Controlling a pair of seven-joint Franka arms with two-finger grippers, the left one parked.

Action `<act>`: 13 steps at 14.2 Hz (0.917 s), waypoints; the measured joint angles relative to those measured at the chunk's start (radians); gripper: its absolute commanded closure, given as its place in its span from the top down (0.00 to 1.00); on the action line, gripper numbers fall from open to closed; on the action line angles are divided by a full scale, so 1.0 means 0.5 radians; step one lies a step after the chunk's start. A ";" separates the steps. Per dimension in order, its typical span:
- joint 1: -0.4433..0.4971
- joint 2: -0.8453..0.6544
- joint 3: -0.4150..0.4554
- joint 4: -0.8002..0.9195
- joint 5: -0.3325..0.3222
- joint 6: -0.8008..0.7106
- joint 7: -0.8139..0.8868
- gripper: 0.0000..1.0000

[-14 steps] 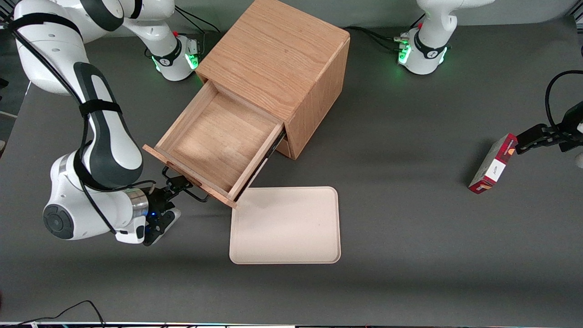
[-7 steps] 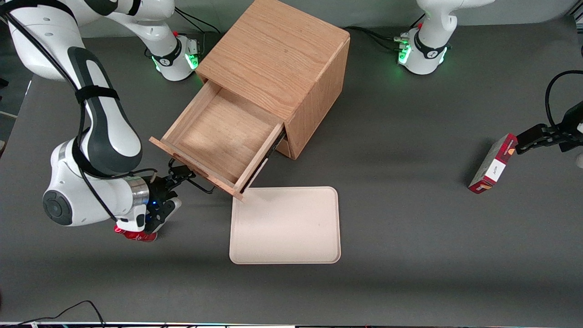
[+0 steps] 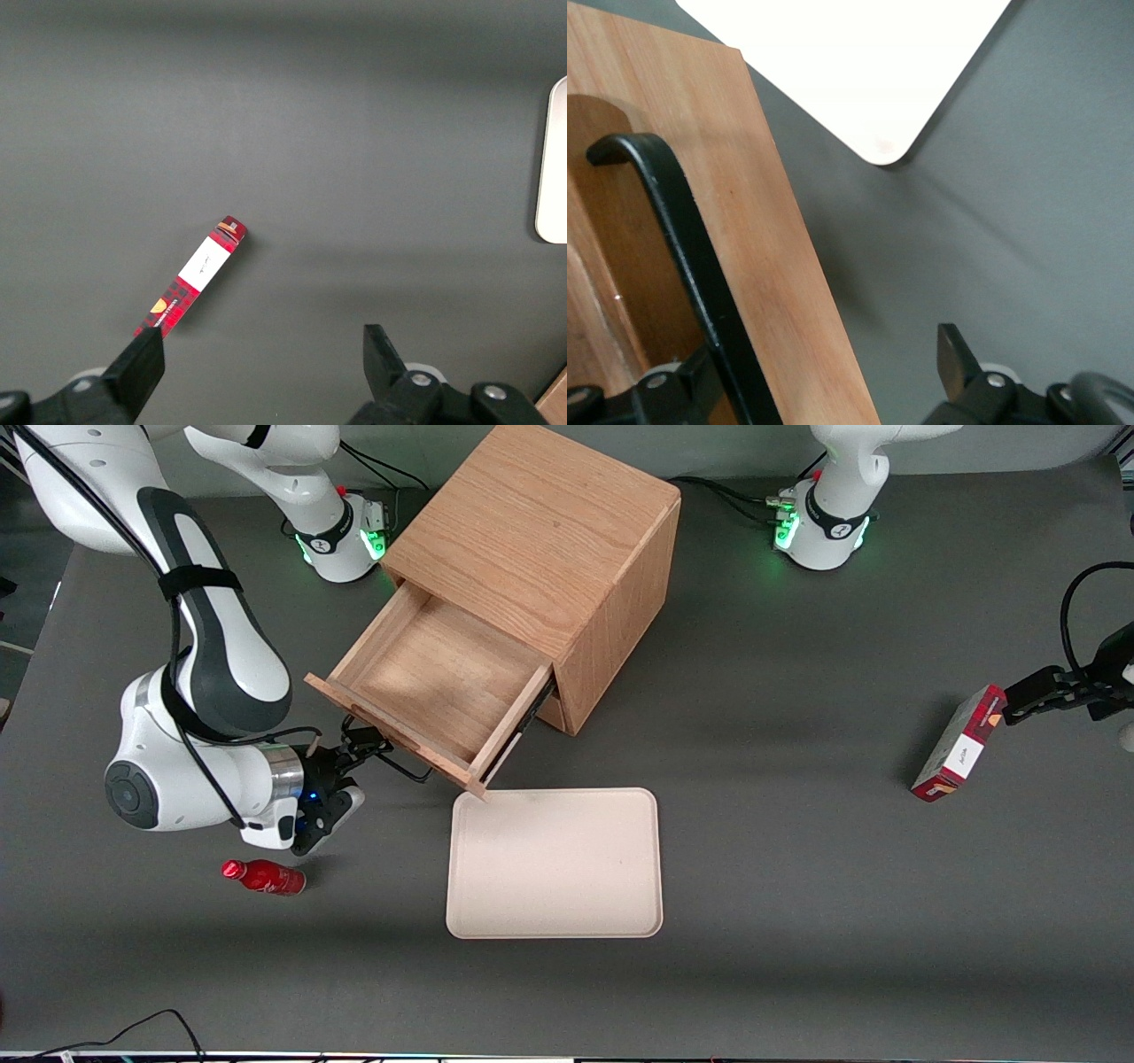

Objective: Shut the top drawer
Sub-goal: 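Push the drawer front with the right gripper into the cabinet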

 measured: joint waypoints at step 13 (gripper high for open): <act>0.005 -0.438 0.187 -0.597 0.128 0.245 0.280 1.00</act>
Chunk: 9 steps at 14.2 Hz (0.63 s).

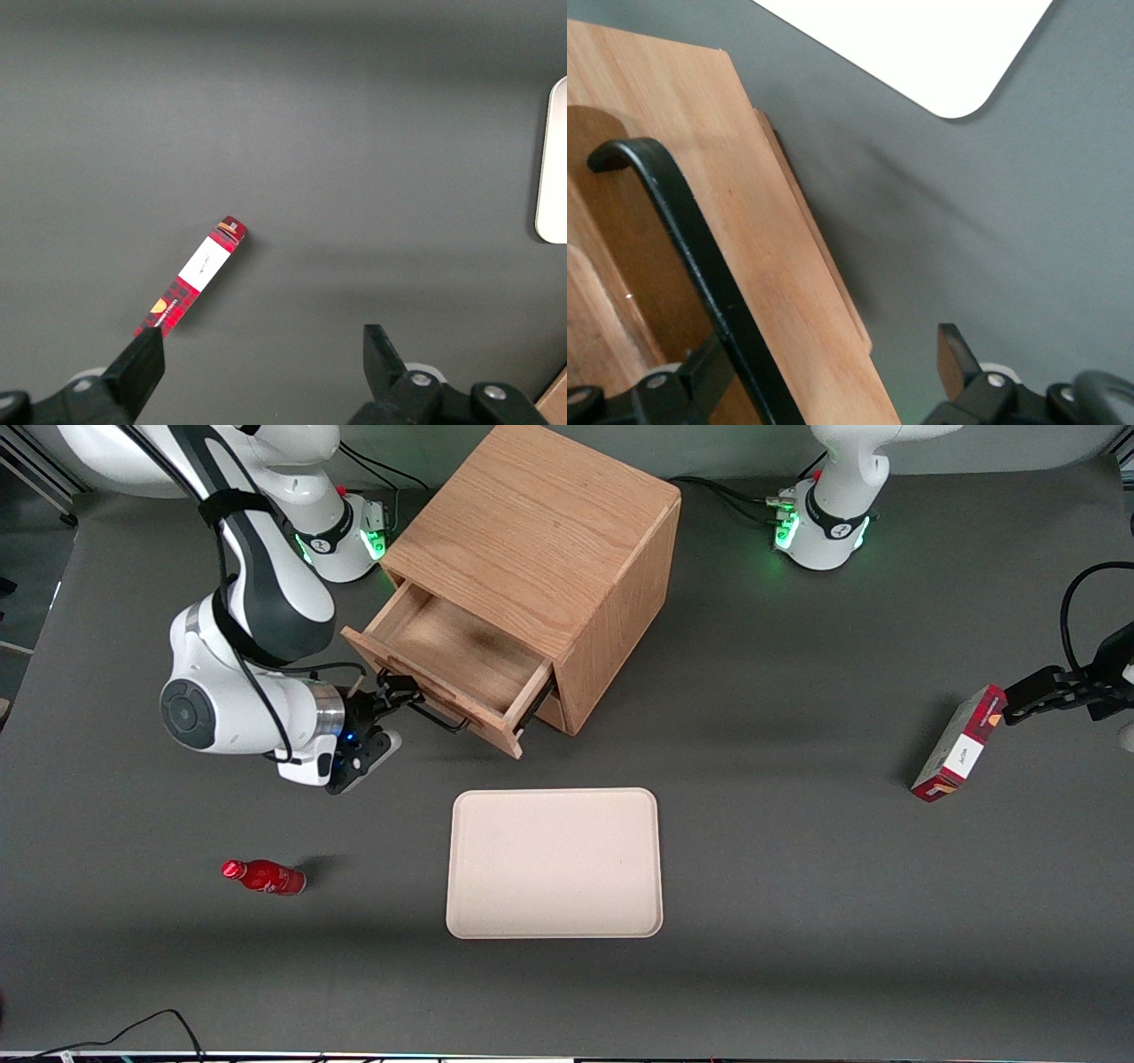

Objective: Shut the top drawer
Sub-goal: 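Push the drawer front with the right gripper into the cabinet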

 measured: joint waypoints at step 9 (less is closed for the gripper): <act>0.003 -0.249 0.162 -0.343 0.131 0.143 0.181 1.00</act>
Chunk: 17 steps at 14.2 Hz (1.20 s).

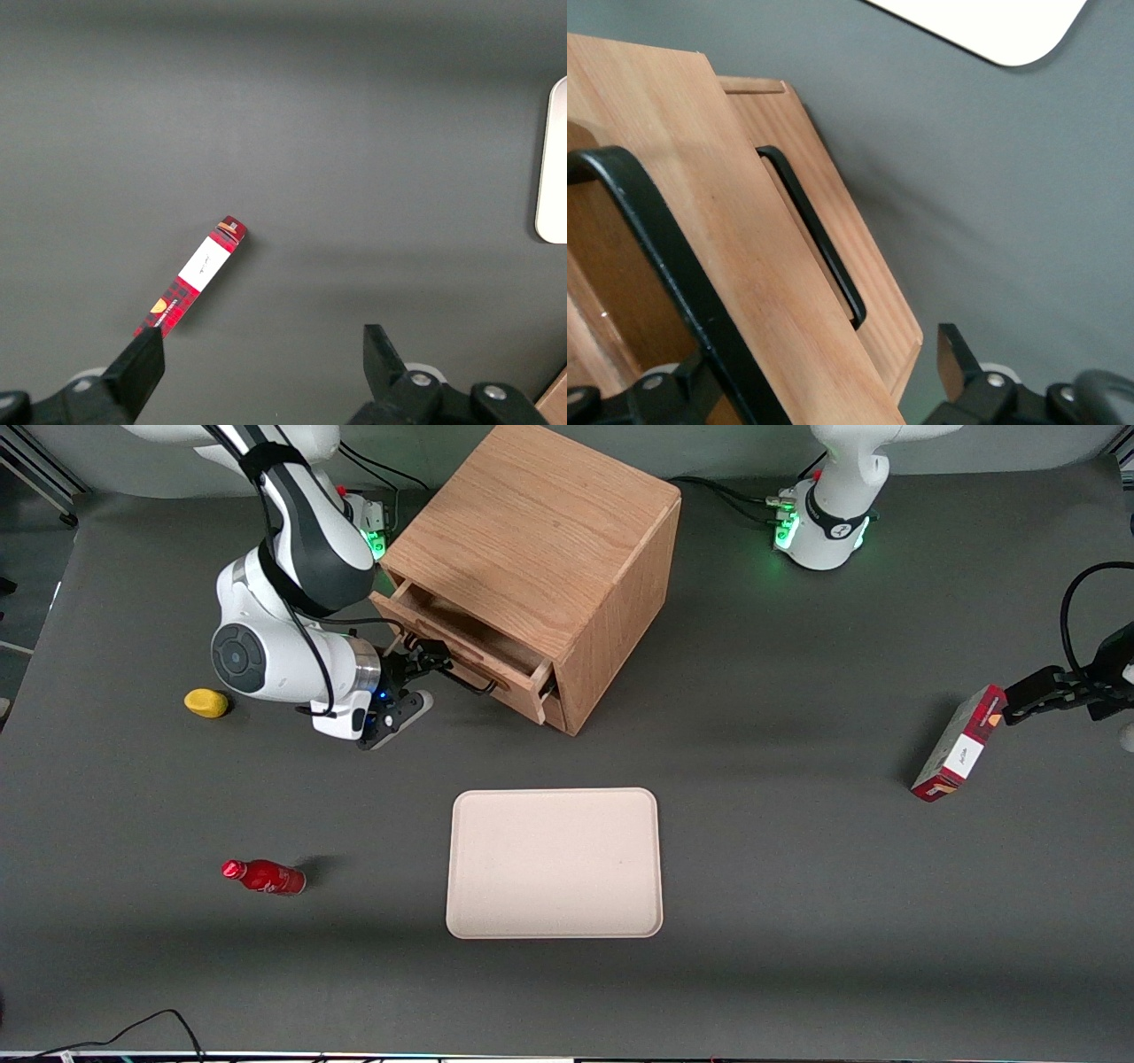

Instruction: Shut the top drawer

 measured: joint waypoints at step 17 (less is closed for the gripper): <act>-0.012 -0.256 0.105 -0.067 0.112 -0.072 0.108 1.00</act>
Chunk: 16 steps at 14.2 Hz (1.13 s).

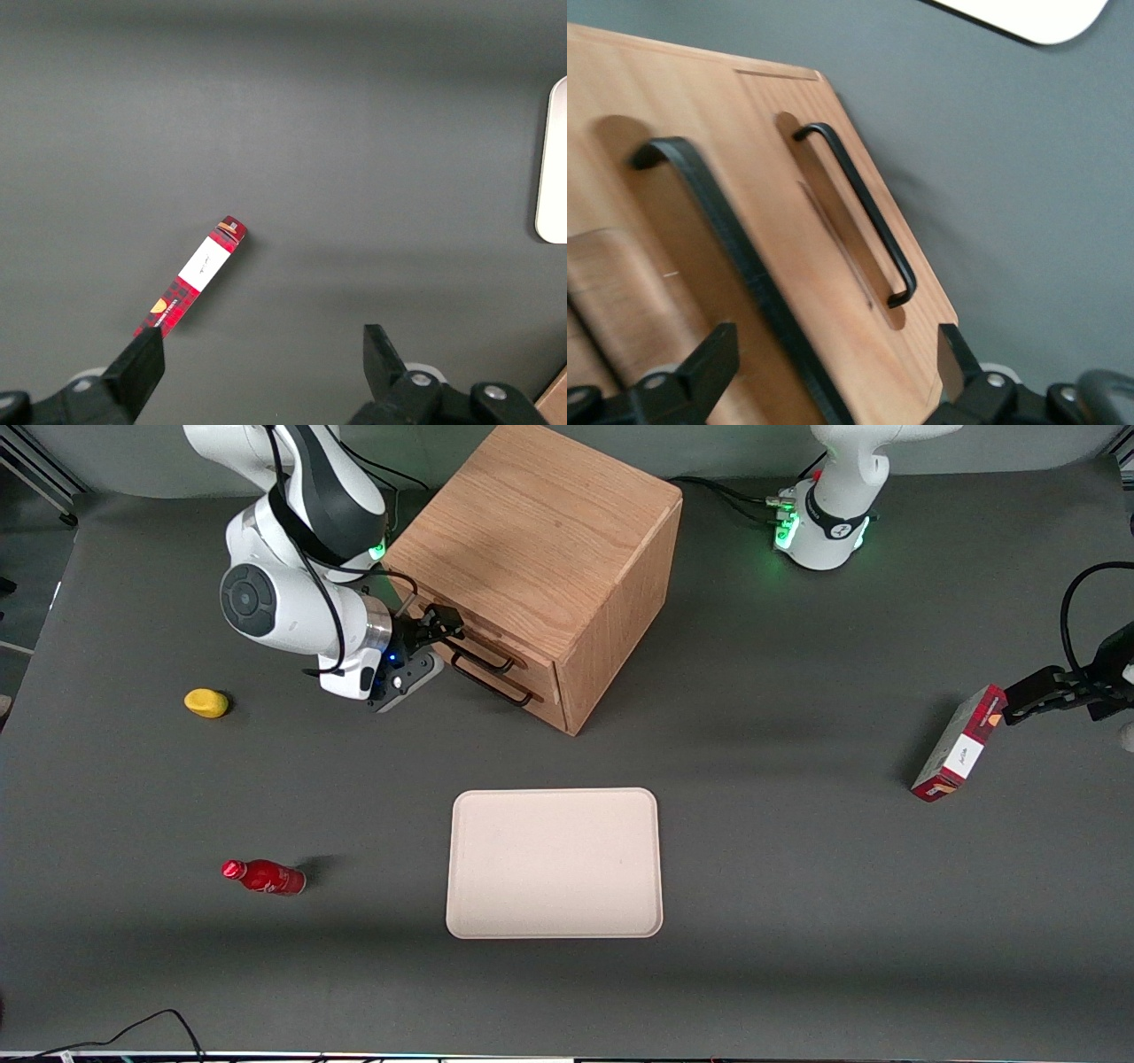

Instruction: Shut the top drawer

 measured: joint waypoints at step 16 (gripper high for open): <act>-0.038 -0.337 -0.451 1.298 -0.870 -1.127 1.033 1.00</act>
